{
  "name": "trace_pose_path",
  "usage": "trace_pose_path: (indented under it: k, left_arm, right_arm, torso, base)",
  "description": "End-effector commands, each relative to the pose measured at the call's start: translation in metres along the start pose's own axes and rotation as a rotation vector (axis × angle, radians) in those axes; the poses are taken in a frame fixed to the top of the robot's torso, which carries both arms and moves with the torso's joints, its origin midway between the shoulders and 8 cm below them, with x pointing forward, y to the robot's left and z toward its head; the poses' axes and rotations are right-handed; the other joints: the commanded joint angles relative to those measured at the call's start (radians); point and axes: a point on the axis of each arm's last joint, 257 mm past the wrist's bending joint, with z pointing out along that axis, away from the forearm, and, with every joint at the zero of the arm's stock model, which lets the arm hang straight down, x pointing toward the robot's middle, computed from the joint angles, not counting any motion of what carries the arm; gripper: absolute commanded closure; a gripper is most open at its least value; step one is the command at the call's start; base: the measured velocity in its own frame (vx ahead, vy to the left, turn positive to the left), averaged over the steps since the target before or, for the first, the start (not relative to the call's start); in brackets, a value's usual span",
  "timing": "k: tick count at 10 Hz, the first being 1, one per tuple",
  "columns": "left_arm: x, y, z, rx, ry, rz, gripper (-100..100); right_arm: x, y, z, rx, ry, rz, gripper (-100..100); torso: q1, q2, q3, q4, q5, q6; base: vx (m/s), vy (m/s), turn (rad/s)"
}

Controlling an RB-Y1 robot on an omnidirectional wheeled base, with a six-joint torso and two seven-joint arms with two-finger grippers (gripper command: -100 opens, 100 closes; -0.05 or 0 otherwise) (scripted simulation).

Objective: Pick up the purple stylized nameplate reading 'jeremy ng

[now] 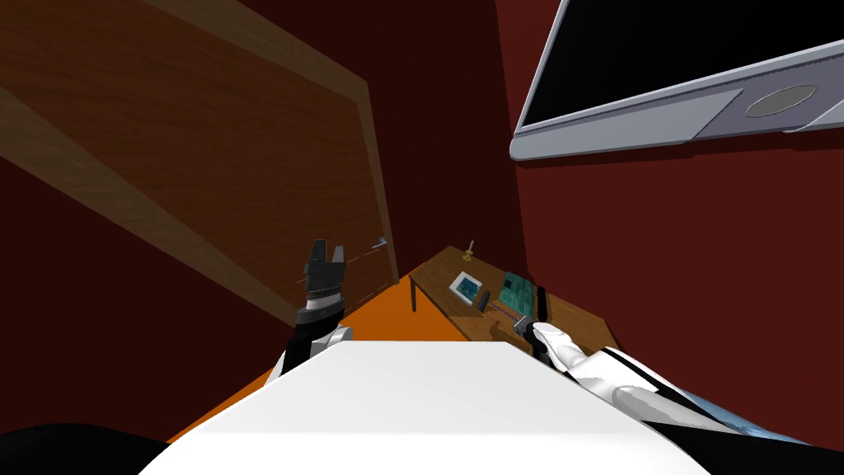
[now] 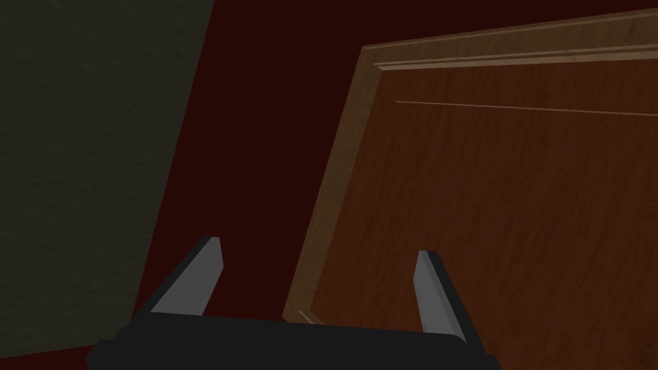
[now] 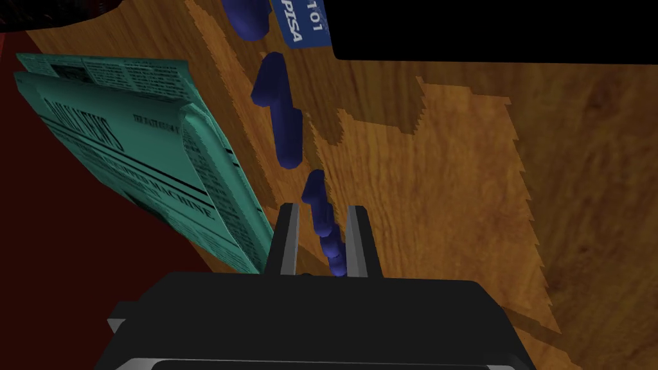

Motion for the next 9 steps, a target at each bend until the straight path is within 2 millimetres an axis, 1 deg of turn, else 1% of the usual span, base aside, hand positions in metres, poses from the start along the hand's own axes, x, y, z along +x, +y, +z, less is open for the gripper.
trace_pose_path:
  k: [1,3,6,7,9]
  left_arm:
    - [0.0,0.0,0.0,0.0,0.0,0.0,0]
    - [0.0,0.0,0.0,0.0,0.0,0.0,0]
    - [0.0,0.0,0.0,0.0,0.0,0.0,0]
    - [0.0,0.0,0.0,0.0,0.0,0.0,0]
    - [0.0,0.0,0.0,0.0,0.0,0.0,0]
  right_arm:
    - [0.007,-0.003,-0.002,0.001,0.004,0.001,100]
    - [0.007,-0.003,-0.002,0.001,0.004,0.009,100]
    - [0.026,-0.014,-0.007,0.008,0.019,0.009,100]
    - [0.025,-0.007,-0.007,-0.006,0.018,0.043,100]
    - [0.025,-0.014,-0.007,0.009,0.017,0.056,100]
  torso:
    - [0.0,0.0,0.0,0.0,0.0,0.0]
    - [0.001,0.0,0.0,0.001,0.0,0.0]
    - [0.002,0.001,0.001,0.001,0.0,0.0]
    - [0.002,0.002,0.001,0.001,0.0,0.001]
    - [0.001,0.001,0.001,0.001,0.0,0.001]
  base:
    - [-0.008,0.014,0.067]
    - [-0.008,0.011,0.017]
    - [-0.015,0.028,0.074]
    - [-0.016,0.026,0.019]
    - [-0.003,0.006,-0.002]
